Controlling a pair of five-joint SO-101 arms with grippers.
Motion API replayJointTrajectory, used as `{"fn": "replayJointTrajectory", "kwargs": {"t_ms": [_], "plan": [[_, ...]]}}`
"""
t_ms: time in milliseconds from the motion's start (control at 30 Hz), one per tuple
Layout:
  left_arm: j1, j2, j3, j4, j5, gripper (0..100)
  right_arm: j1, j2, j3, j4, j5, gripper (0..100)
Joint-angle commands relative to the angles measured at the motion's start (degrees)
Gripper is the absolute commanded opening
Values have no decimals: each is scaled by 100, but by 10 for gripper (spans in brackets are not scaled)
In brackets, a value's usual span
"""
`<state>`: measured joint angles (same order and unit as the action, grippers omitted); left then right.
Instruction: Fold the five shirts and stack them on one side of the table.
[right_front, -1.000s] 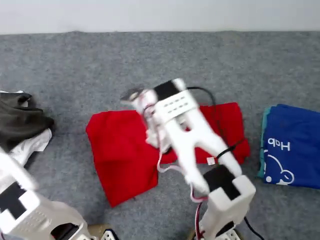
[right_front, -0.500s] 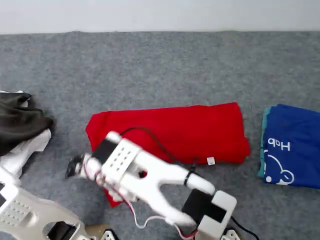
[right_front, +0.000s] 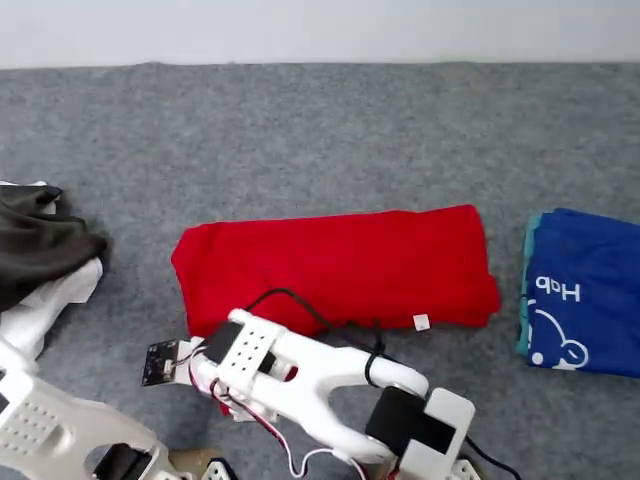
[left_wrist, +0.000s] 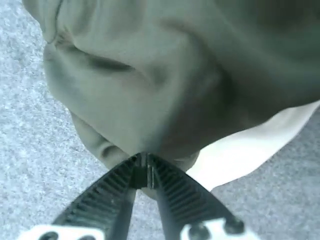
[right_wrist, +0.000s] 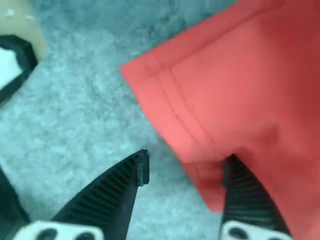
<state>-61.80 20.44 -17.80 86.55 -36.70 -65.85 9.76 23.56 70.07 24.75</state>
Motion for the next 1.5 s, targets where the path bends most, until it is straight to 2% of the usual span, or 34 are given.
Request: {"fn": "replayJointTrajectory", "kwargs": {"t_ms": [0, 167, 333, 667, 933, 1233, 1300, 1367, 1467], "plan": [[62, -53, -303, 88, -53, 15, 57, -268, 79, -400, 53, 128], [79, -53, -303, 88, -44, 15, 136, -66, 79, -453, 79, 7], [79, -53, -303, 97, -44, 15, 233, -233, -97, -251, 185, 10], [79, -53, -303, 88, -44, 15, 637, -426, -1477, 620, 422, 10], [88, -53, -303, 79, -53, 15, 875, -224, -2092, 787, 536, 10], [88, -53, -303, 53, -53, 15, 418, -84, -1987, 1613, 571, 12], [88, -53, -303, 53, -53, 15, 277, -92, -1846, 1763, 527, 44], [97, -53, -303, 53, -53, 15, 171, -92, -1697, 1824, 457, 119], [176, -53, -303, 53, -53, 15, 22, -92, -1565, 1789, 35, 206]]}}
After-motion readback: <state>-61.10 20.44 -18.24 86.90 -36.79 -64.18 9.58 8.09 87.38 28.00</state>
